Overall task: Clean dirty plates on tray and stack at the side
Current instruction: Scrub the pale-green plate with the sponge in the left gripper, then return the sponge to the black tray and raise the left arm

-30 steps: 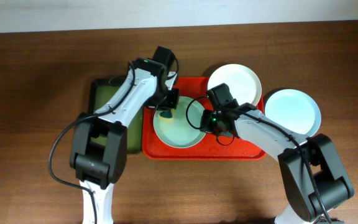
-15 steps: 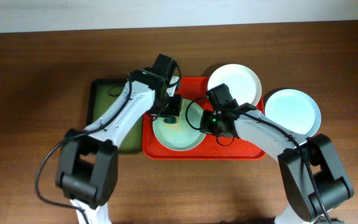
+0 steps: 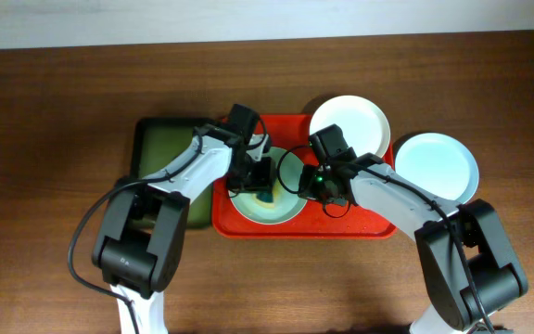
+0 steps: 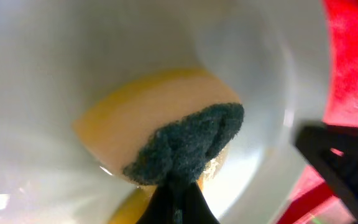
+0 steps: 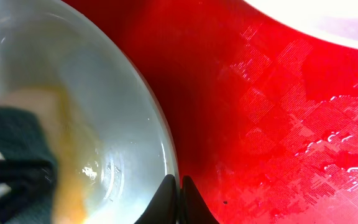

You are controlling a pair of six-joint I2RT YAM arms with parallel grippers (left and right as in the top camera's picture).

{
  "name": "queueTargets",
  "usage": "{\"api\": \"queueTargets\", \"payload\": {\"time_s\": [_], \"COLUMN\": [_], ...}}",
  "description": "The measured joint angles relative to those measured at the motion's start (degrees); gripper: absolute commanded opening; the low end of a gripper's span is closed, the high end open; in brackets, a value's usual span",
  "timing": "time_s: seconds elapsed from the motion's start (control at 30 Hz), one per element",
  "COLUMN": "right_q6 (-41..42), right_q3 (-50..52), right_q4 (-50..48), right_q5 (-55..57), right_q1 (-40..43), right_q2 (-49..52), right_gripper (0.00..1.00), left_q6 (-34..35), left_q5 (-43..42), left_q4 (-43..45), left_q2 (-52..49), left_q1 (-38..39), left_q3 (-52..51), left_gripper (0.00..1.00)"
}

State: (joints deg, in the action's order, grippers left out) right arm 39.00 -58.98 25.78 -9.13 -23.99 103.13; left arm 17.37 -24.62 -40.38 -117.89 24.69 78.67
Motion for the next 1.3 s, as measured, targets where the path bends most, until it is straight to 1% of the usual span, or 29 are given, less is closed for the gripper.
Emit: {"api": "queueTargets", "payload": {"time_s": [0.1,0.13,0.17,0.2,0.23,0.27,0.3,0.4,0.43,0.47,0.57,0.63,0.73,0.8,0.83,0.93,1.03,1.07,1.1,1.13,1.17,1.2,1.23,1.27,1.3], "right_q6": [-0.02,0.02,-0.72,-2.21,-2.86,-3.45,-3.87,-4.9,-5.18,-5.27,-5.38,-5.38,-5.4,-5.35,-5.35,-5.4,-5.42,-5.4,-5.44,-5.6,-5.55,-5.66,-5.66,-5.68,-5.62], "right_q3": [0.0,0.0,0.0,0.0,0.0,0.0,0.0,0.0,0.0,0.0,0.0,0.0,0.0,0.0,0.0,0.0,0.0,0.0,0.0,0.0,0.0,0.0,0.0,0.0,0.0], "right_q4": [0.02,0.04,0.15,-0.04,-0.13,-0.04,-0.09,0.31,0.33,0.33,0.33,0.33,0.35,0.33,0.33,0.24,-0.17,-0.22,-0.22,-0.81,-1.55,-2.36,-3.61,-4.79,-5.2], "right_q5": [-0.31,-1.14,-3.37,-6.75,-9.27,-12.39,-13.7,-14.34,-14.1,-13.86,-12.5,-11.23,-9.86,-9.25,-8.63,-4.79,-3.34,-3.04,-2.71,-2.64,-2.45,-2.25,-1.99,-1.81,-1.64], "right_q1": [0.09,0.37,0.9,1.97,2.67,3.56,3.85,3.89,3.89,3.89,3.87,3.87,3.87,3.8,3.58,1.31,0.68,0.66,0.63,0.48,0.02,-0.81,-1.68,-2.01,-2.05], "right_q2": [0.0,0.0,0.02,0.02,0.0,0.0,0.0,0.0,0.0,0.0,0.0,0.0,0.0,0.0,0.0,0.0,0.0,0.0,0.0,0.02,0.11,0.52,1.38,1.73,2.23], "right_gripper": [0.04,0.04,0.1,0.14,0.32,0.52,0.67,0.81,0.81,0.81,0.8,0.79,0.77,0.75,0.75,0.74,0.73,0.69,0.64,0.58,0.47,0.37,0.29,0.19,0.04], "left_q6": [0.0,-0.04,-0.35,-0.81,-1.31,-2.73,-3.91,-6.67,-7.1,-8.09,-9.44,-9.68,-9.7,-9.7,-9.84,-10.29,-10.34,-9.92,-8.74,-7.34,-5.27,-3.52,-1.99,-1.42,-1.03], "left_q5": [-7.65,-8.87,-9.44,-7.43,-5.16,0.59,5.35,15.56,19.06,22.69,30.14,32.0,32.63,32.63,32.61,32.68,32.11,31.23,30.16,28.24,25.14,22.86,21.31,20.74,20.2], "left_q4": [2.36,2.29,1.36,-0.96,-1.99,-3.89,-4.94,-7.89,-8.85,-10.21,-12.87,-12.33,-9.18,-7.72,-7.43,-7.1,-7.45,-8.5,-9.25,-9.57,-9.51,-9.38,-9.29,-9.31,-9.57], "left_q2": [-1.07,-1.27,-1.29,-1.14,-0.72,0.98,3.69,8.83,9.16,9.25,9.25,9.27,9.25,9.25,9.09,8.81,8.81,8.81,8.83,9.11,10.49,12.61,15.69,17.38,18.25], "left_q1": [1.88,1.9,1.46,0.35,-0.83,-3.19,-5.73,-7.76,-8.79,-10.54,-15.37,-17.84,-19.3,-19.58,-19.58,-19.58,-19.76,-20.41,-21.86,-23.47,-26.64,-30.49,-35.04,-37.79,-39.95], "left_q3": [-0.59,-0.57,-0.22,1.14,2.19,3.48,4.87,6.4,6.4,6.4,6.45,6.14,2.32,0.17,0.15,0.15,0.39,1.4,3.58,5.33,7.56,9.35,10.54,10.97,11.19], "left_gripper": [0.0,0.0,0.0,0.0,0.0,0.0,0.0,0.02,0.02,0.02,0.02,0.02,0.03,0.15,0.27,0.5,0.56,0.62,0.68,0.77,0.99,0.99,0.99,0.99,1.0]}}
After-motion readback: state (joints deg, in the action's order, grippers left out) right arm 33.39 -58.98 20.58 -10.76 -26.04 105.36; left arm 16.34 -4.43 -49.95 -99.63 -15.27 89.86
